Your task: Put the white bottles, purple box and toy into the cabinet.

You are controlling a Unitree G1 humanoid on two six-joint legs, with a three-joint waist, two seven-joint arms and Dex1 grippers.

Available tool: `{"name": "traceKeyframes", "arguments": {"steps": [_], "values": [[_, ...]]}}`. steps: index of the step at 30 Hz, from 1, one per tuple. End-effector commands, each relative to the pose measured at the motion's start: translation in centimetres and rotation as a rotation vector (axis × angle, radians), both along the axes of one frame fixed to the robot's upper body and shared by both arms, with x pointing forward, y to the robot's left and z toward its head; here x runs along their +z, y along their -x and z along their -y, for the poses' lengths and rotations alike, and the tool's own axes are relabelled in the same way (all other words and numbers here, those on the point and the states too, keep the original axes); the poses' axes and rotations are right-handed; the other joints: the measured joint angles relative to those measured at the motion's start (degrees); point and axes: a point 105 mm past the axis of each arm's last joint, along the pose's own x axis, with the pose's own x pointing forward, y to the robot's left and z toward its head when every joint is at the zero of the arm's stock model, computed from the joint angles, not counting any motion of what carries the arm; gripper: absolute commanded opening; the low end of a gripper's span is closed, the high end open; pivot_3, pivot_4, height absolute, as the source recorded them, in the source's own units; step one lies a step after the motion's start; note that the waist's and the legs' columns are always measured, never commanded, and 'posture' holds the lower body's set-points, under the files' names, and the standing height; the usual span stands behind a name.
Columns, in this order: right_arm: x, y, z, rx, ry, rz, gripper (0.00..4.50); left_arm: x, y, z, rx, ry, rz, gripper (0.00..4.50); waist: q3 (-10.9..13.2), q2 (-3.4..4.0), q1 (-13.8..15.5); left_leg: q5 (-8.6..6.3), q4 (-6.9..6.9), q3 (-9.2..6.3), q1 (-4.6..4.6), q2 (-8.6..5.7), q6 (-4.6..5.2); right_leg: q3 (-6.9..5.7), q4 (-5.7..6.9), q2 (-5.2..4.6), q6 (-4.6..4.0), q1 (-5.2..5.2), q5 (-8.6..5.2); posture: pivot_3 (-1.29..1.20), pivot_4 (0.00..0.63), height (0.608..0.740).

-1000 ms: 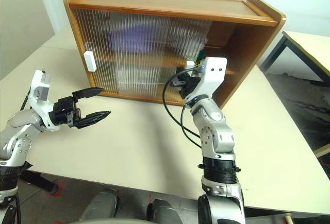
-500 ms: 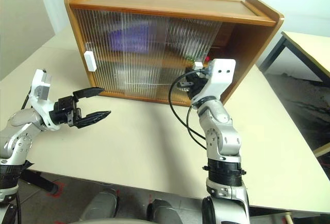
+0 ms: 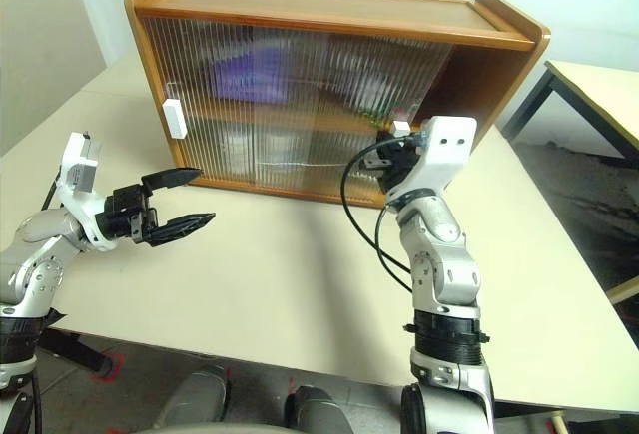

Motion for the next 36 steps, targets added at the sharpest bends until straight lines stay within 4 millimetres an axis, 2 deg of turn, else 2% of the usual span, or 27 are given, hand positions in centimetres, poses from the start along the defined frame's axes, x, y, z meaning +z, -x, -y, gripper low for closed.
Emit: {"name": "traceKeyframes", "arguments": {"steps": [1,14,31,36], "values": [[-0.2,0.1,2.2,-0.075,0.021,-0.005,0.04,-0.3,-0.1,0.2,-0.007,-0.019,-0.004,4.5,0.0,0.0,0.0,0.0,0.0,0.0,0.0,0.0,0.0,0.01,0.0,-0.01,0.0,-0.01,0.0,0.24,0.026,0.74],[0.3,0.5,4.4,-0.139,0.062,0.003,0.04,-0.4,0.0,0.1,-0.01,-0.023,-0.005,4.5,0.0,0.0,-0.1,0.11,0.0,0.0,-0.01,-0.02,0.18,0.04,0.0,-0.04,0.14,-0.01,0.08,0.23,0.02,0.74],[1.0,1.3,9.0,-0.255,0.128,0.005,0.04,-0.3,0.0,0.2,-0.009,-0.021,-0.004,4.5,0.0,0.01,0.0,0.12,-0.02,0.04,-0.06,-0.11,0.2,0.07,-0.05,-0.04,0.21,0.01,0.08,0.24,0.019,0.74],[1.2,1.3,8.9,-0.252,0.131,0.01,0.04,-0.3,0.0,0.2,-0.007,-0.02,-0.005,4.5,0.0,0.01,0.1,0.2,0.0,0.01,-0.08,-0.16,0.33,0.09,-0.06,-0.18,0.28,0.03,0.11,0.24,0.023,0.74]]}}
